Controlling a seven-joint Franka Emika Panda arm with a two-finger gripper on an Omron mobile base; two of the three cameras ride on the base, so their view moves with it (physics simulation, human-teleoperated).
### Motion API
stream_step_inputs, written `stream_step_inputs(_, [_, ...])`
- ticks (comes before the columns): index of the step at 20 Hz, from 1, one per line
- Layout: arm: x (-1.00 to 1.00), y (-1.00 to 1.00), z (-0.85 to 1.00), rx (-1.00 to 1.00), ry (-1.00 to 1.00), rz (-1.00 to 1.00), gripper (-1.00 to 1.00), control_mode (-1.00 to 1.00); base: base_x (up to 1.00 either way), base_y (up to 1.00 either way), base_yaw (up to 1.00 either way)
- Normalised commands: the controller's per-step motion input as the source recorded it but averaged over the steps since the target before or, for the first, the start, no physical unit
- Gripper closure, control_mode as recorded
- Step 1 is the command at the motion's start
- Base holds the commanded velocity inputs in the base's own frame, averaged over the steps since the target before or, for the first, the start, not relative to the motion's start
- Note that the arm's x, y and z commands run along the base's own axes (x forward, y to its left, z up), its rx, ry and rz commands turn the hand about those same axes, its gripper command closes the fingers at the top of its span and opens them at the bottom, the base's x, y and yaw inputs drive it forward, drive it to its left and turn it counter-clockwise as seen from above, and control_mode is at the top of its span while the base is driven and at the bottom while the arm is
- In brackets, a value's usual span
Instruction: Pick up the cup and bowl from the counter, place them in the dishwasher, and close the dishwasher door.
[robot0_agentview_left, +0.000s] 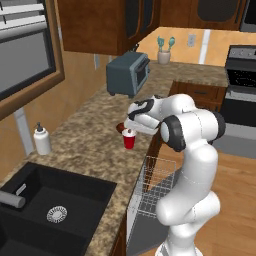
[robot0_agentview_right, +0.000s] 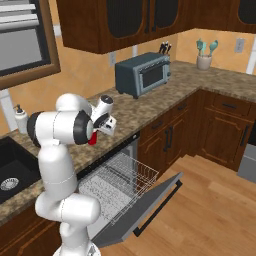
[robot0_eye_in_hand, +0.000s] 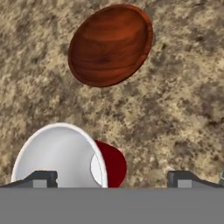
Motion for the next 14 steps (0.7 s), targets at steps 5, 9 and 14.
stream_step_inputs(5, [0.04,0.12,-0.36,0.0,0.0,0.0,1.0,-1.0,0.0,0.0,0.0])
stream_step_inputs(9, [0.0,0.08,-0.22,0.0,0.0,0.0,1.0,-1.0,0.0,0.0,0.0])
stream_step_inputs(14, [-0.1,0.0,-0.03,0.0,0.0,0.0,1.0,-1.0,0.0,0.0,0.0])
